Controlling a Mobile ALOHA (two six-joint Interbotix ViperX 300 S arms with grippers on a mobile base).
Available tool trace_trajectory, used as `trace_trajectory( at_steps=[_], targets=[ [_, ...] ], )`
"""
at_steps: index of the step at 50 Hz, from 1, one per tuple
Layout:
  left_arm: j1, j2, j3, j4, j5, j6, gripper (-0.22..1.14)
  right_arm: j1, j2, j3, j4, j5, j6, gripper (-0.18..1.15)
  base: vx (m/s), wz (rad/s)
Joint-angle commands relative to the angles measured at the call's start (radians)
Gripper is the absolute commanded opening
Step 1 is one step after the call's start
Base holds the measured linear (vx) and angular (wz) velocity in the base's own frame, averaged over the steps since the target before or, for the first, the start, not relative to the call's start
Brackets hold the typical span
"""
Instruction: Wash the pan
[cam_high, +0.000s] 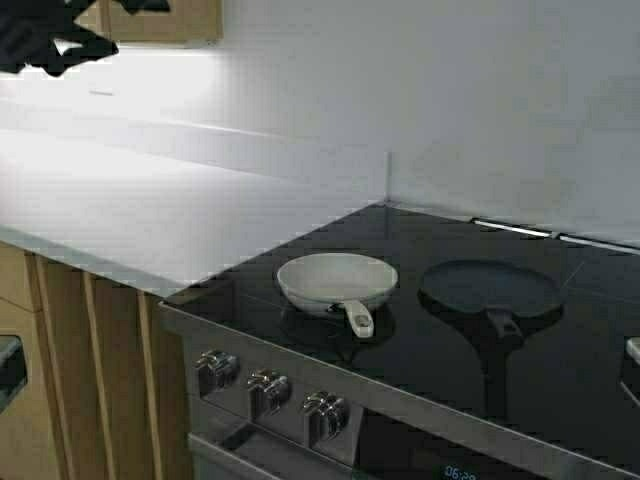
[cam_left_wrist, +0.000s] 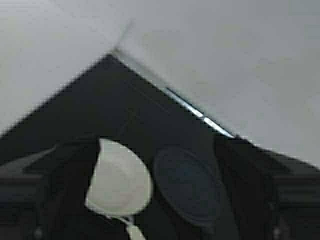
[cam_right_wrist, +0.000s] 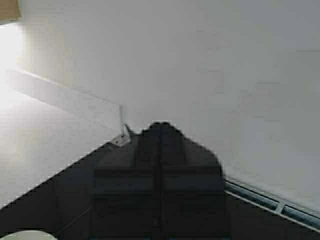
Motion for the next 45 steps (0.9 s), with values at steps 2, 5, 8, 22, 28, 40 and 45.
trace_trajectory(
  at_steps=[2,5,8,22,28,40,45],
  targets=[
    [-0.008,0.178,0.014,0.040,-0.167,-0.097,1.00,0.002,0.003,-0.011,0.000,0.003,0.002,0.06,0.00,0.00],
    [-0.015,0.258,0.008,0.069,-0.230,-0.132,1.00,0.002,0.005,-0.011,0.000,0.011,0.002,0.06,0.00,0.00],
    [-0.015,0.344,-0.003,0.100,-0.295,-0.166,1.00,0.002,0.005,-0.012,0.000,0.015,0.002,0.06,0.00,0.00],
    [-0.021,0.778,-0.106,0.222,-0.607,-0.333,1.00,0.002,0.005,-0.012,-0.002,0.015,0.002,0.06,0.00,0.00],
    [-0.028,0.945,-0.173,0.268,-0.678,-0.390,1.00,0.002,0.005,-0.011,0.000,0.017,0.002,0.06,0.00,0.00],
    [-0.067,1.206,-0.308,0.288,-0.790,-0.492,1.00,0.002,0.005,-0.011,0.000,0.021,0.002,0.06,0.00,0.00],
    [-0.084,1.275,-0.359,0.290,-0.805,-0.537,1.00,0.002,0.008,-0.009,0.000,0.020,0.002,0.06,0.00,0.00]
  ],
)
